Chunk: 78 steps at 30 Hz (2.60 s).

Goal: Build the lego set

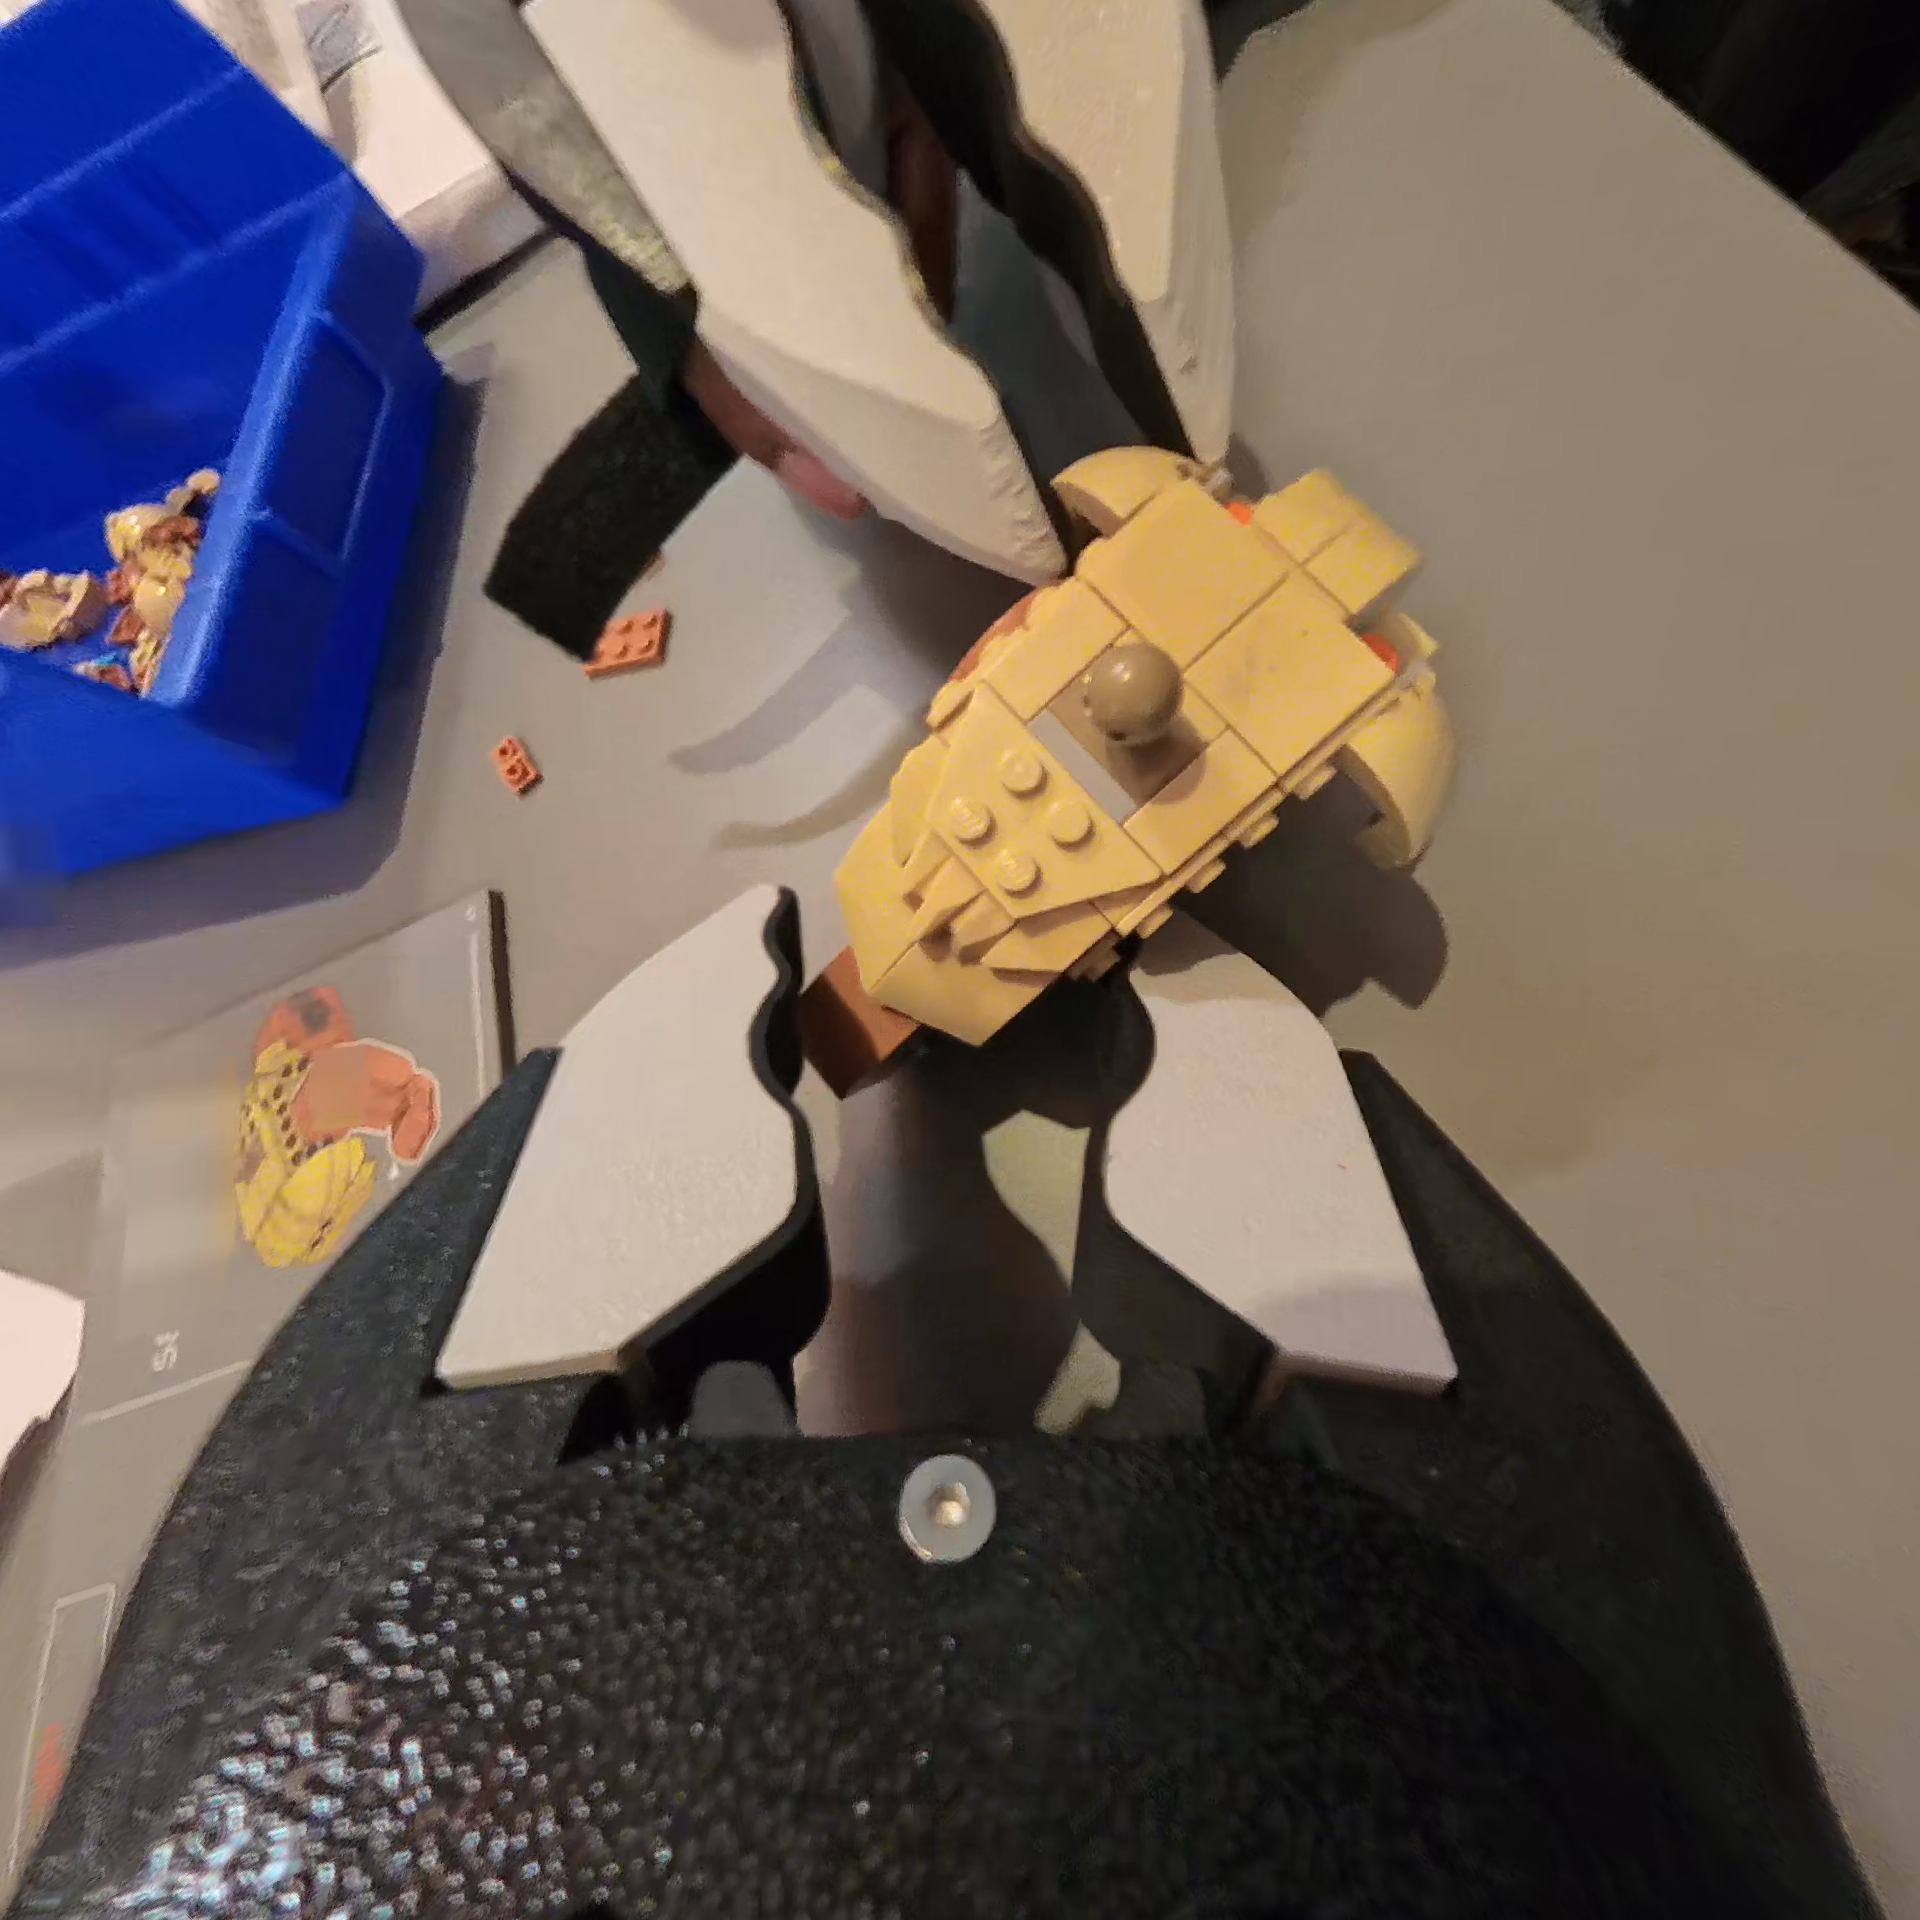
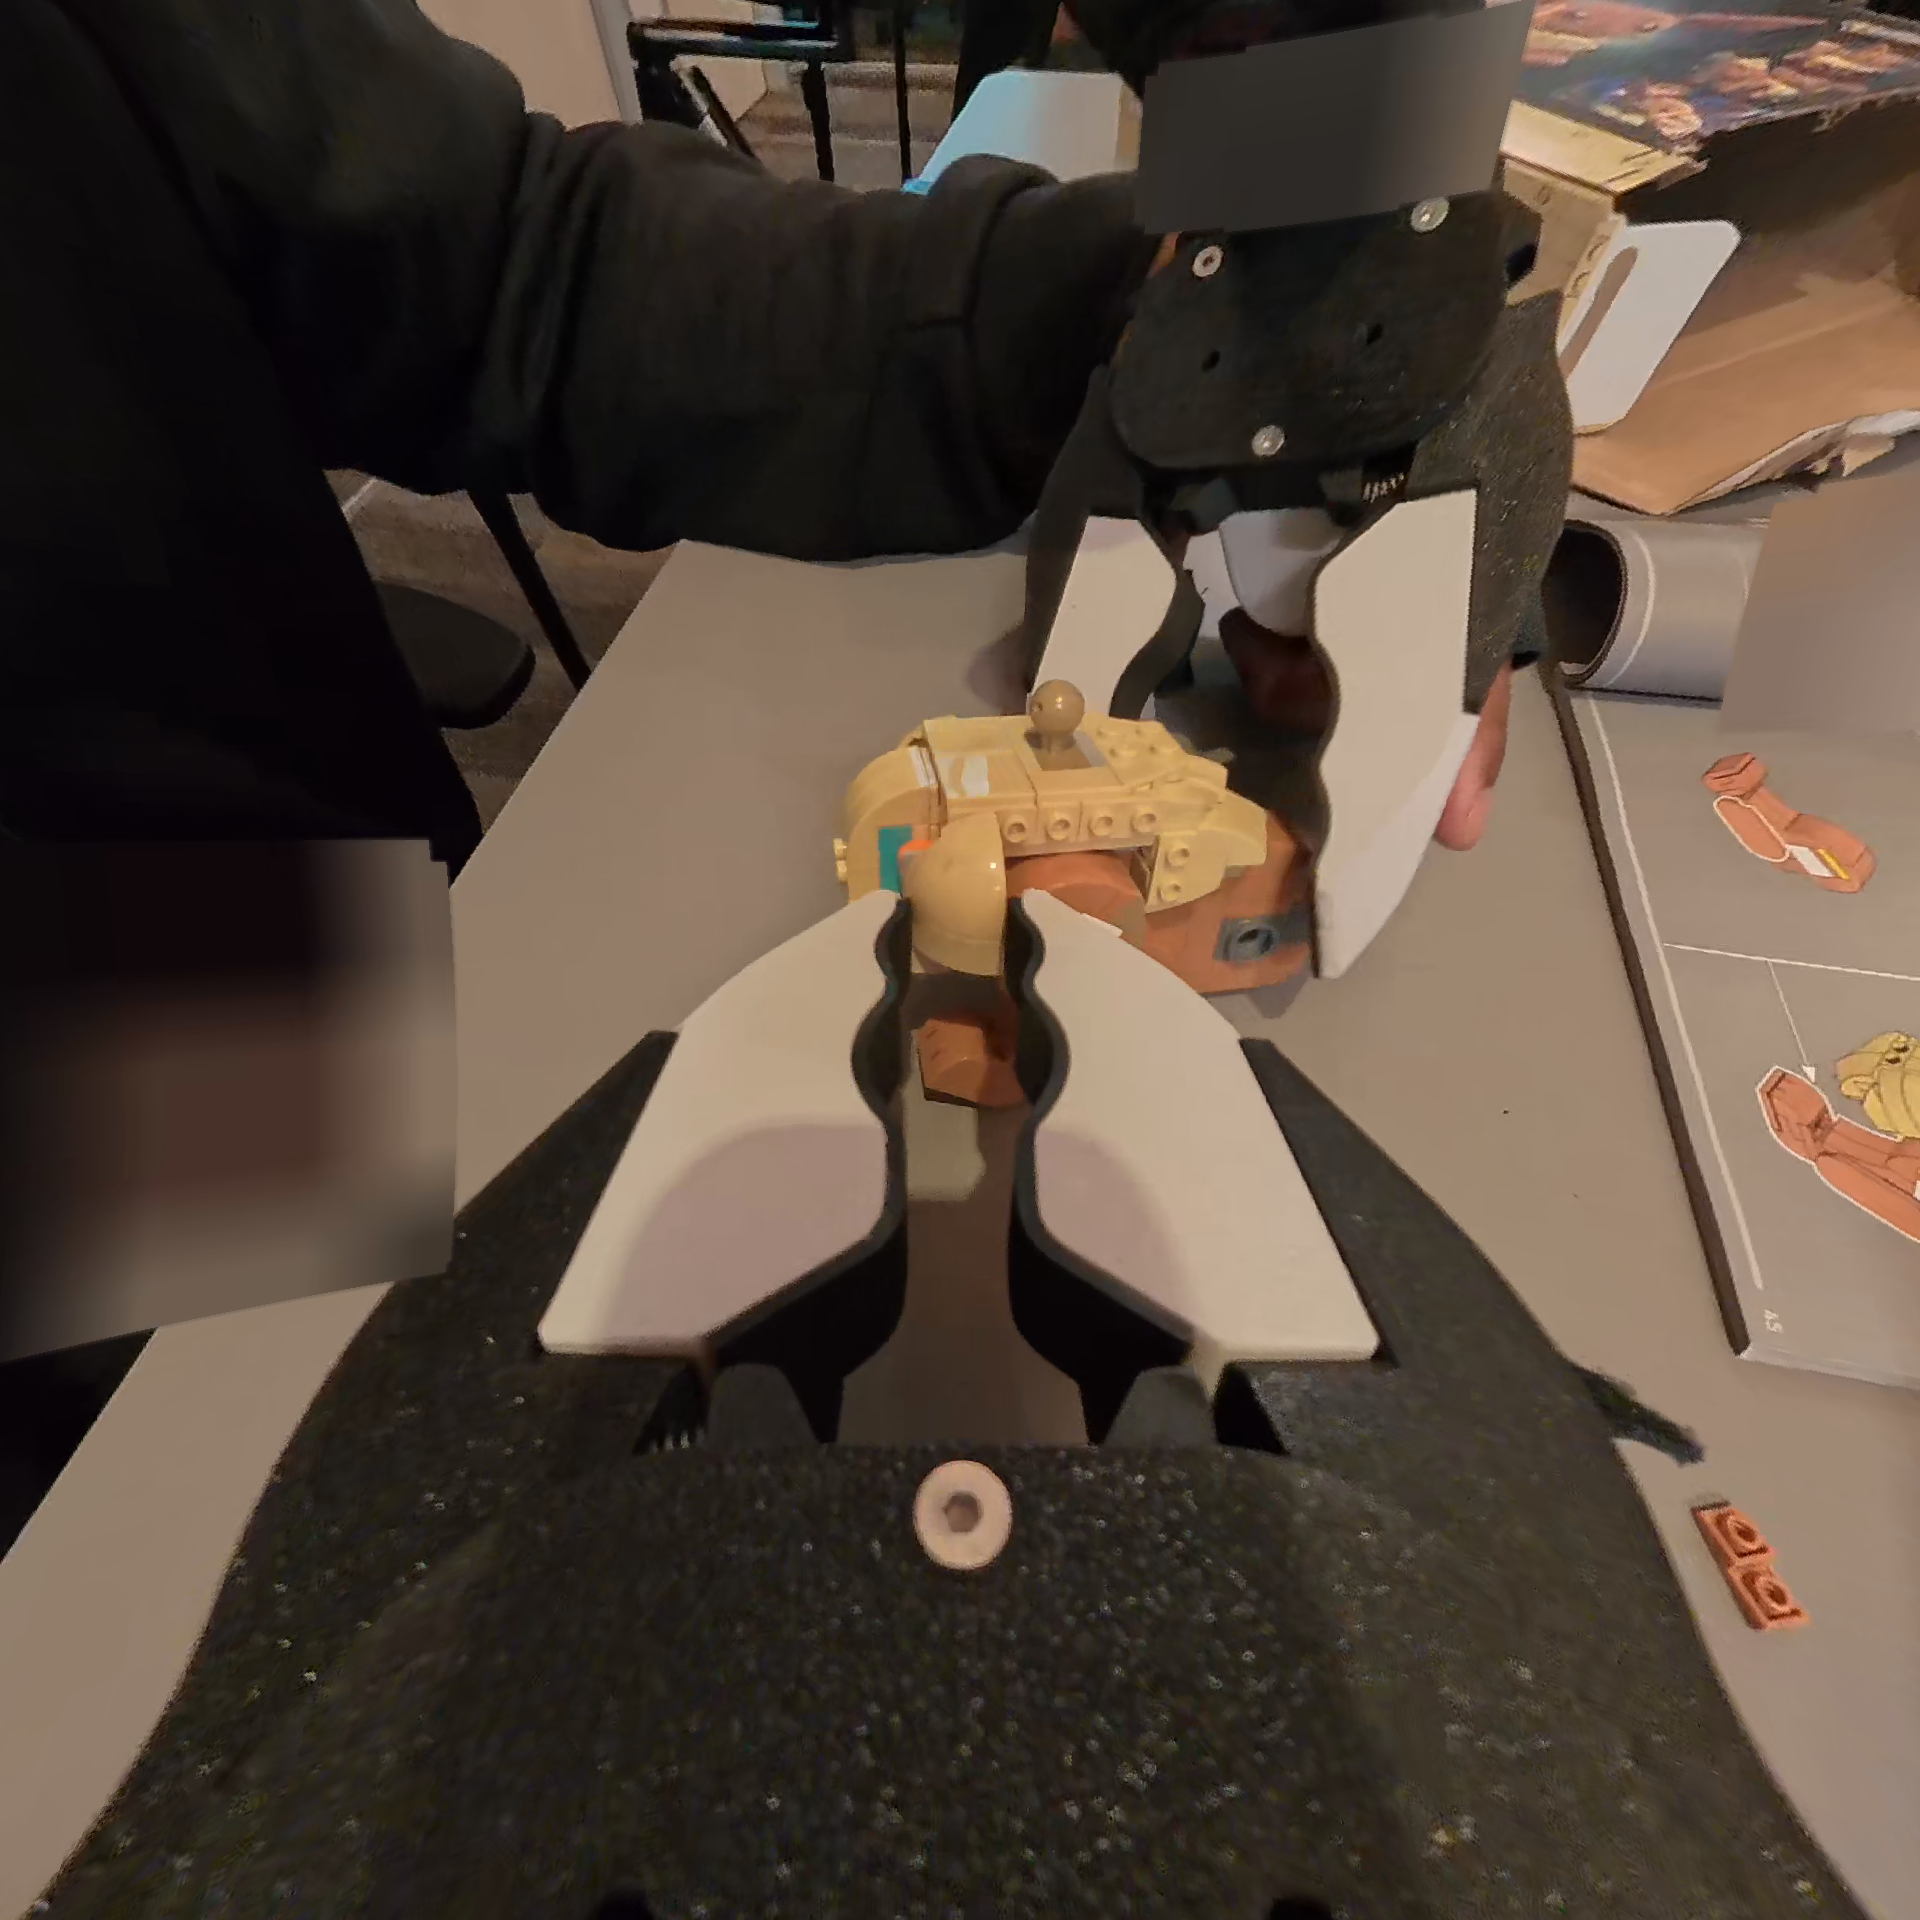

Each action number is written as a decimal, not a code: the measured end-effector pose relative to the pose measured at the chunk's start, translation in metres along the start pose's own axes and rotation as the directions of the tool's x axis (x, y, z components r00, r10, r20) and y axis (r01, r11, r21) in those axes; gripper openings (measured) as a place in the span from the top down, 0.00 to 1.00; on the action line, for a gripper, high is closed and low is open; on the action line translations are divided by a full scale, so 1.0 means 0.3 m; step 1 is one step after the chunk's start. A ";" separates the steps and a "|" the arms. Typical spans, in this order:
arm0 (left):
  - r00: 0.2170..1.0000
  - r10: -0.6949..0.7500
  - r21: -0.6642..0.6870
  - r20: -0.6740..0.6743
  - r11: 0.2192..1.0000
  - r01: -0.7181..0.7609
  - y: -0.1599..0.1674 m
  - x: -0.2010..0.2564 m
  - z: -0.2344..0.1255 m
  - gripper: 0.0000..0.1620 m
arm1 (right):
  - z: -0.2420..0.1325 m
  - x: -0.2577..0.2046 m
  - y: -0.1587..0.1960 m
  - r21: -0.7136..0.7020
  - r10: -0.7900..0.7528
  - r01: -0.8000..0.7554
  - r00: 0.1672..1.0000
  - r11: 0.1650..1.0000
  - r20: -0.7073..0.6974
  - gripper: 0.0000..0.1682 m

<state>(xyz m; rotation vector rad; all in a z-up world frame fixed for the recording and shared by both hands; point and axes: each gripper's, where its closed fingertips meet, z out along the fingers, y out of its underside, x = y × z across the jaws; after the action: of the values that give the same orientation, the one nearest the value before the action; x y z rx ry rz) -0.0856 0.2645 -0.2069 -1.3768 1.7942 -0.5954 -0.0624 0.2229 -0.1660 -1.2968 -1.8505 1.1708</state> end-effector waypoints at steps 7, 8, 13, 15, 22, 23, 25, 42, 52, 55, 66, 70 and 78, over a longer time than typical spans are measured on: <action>0.994 -0.100 -0.036 0.036 0.994 0.101 0.051 -0.023 -0.045 0.57 | -0.007 0.017 0.000 0.031 0.045 -0.044 0.998 0.999 -0.037 0.93; 0.993 -0.112 -0.034 0.043 0.993 0.113 0.057 -0.026 -0.054 0.57 | -0.011 0.024 0.007 0.025 0.053 -0.052 0.997 0.998 -0.051 0.93; 0.986 -0.156 0.016 0.056 0.988 0.155 0.044 -0.033 -0.088 0.54 | -0.033 0.056 0.026 0.035 0.102 -0.099 0.991 0.994 -0.091 0.95; 0.987 -0.156 0.055 0.041 0.987 0.153 0.015 -0.024 -0.080 0.53 | -0.035 0.059 0.028 0.031 0.105 -0.102 0.990 0.994 -0.096 0.95; 0.997 -0.052 0.071 0.054 0.996 0.048 -0.059 -0.006 0.003 0.50 | -0.036 0.061 0.026 -0.033 0.111 -0.118 0.981 0.992 -0.158 0.95; 0.997 -0.041 0.073 0.070 0.997 0.035 -0.064 -0.012 0.010 0.50 | -0.035 0.061 0.024 -0.045 0.107 -0.117 0.979 0.992 -0.175 0.95; 0.996 -0.013 0.077 0.092 0.997 0.006 -0.072 -0.019 0.019 0.52 | -0.032 0.056 0.016 -0.060 0.094 -0.108 0.975 0.992 -0.201 0.95; 0.968 0.181 0.063 0.172 0.979 -0.194 -0.113 -0.012 0.052 0.59 | -0.038 0.055 0.055 -0.161 0.013 -0.091 0.903 0.983 -0.428 0.89; 0.959 0.222 0.034 0.176 0.972 -0.231 -0.119 -0.004 0.057 0.60 | -0.037 0.049 0.057 -0.267 -0.183 0.071 0.887 0.961 -0.424 0.90; 0.959 0.226 0.024 0.170 0.972 -0.233 -0.120 0.000 0.056 0.60 | -0.035 0.044 0.055 -0.295 -0.267 0.151 0.875 0.943 -0.404 0.90; 0.964 0.201 -0.008 0.172 0.979 -0.203 -0.109 -0.007 0.056 0.67 | 0.019 0.001 0.040 -0.368 -0.454 0.328 0.822 0.870 -0.342 0.94; 0.969 0.183 0.000 0.168 0.983 -0.186 -0.108 -0.007 0.054 0.67 | -0.022 -0.018 0.051 -0.293 -0.290 0.190 0.890 0.937 -0.352 0.95; 0.971 0.179 -0.006 0.156 0.984 -0.180 -0.107 -0.001 0.048 0.66 | 0.009 -0.072 0.189 -0.341 -0.022 -0.099 0.943 0.935 -0.332 0.89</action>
<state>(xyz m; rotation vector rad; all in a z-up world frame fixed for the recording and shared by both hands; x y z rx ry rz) -0.0553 0.2564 -0.1910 -1.2051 1.7640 -0.3872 -0.0332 0.2096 -0.2178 -1.6213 -1.8365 0.5973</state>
